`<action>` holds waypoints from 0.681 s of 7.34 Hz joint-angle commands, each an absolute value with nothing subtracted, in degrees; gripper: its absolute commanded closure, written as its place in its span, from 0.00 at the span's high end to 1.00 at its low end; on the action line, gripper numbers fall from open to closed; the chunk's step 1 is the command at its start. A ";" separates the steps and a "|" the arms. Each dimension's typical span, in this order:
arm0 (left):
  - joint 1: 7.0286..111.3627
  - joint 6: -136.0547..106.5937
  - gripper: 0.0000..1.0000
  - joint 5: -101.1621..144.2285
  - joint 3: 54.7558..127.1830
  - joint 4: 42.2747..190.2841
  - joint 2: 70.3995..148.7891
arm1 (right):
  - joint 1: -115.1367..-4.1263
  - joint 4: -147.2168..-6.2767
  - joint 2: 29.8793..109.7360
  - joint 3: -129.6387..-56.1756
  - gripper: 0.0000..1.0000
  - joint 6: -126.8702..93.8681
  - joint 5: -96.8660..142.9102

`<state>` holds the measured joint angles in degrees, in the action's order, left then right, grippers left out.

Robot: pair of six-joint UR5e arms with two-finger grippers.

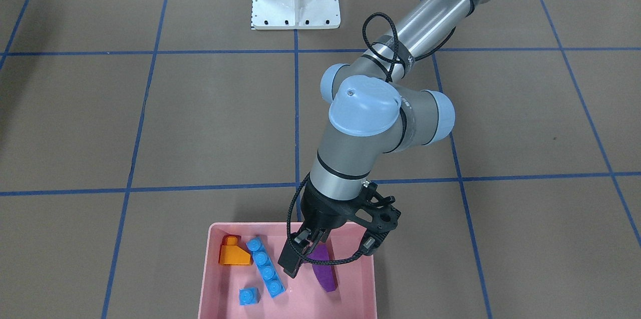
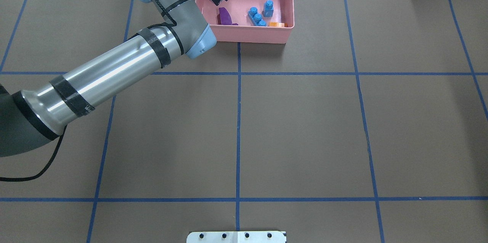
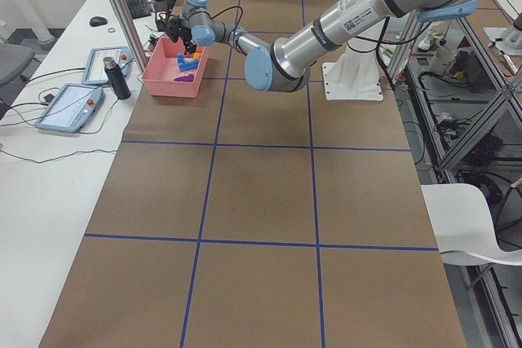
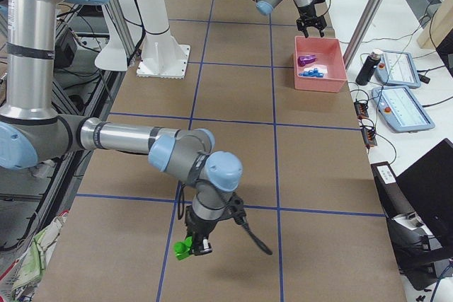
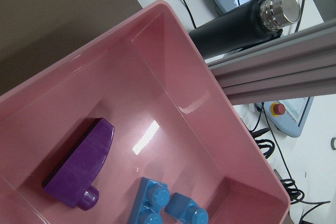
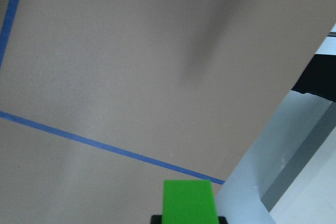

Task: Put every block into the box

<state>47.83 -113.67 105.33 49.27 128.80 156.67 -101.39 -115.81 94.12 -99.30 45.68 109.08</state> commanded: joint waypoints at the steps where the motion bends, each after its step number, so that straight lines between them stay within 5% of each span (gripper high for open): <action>1: 48.08 -113.55 1.00 108.70 52.88 126.31 154.44 | -99.60 -121.21 80.82 -97.22 0.00 42.23 107.31; 5: 51.93 -107.72 1.00 113.73 61.40 114.83 150.22 | -82.83 -114.32 64.81 -93.36 0.00 12.23 114.49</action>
<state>50.32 -111.66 112.92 57.68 119.84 152.13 -88.17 -118.87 69.30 -95.13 23.66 110.93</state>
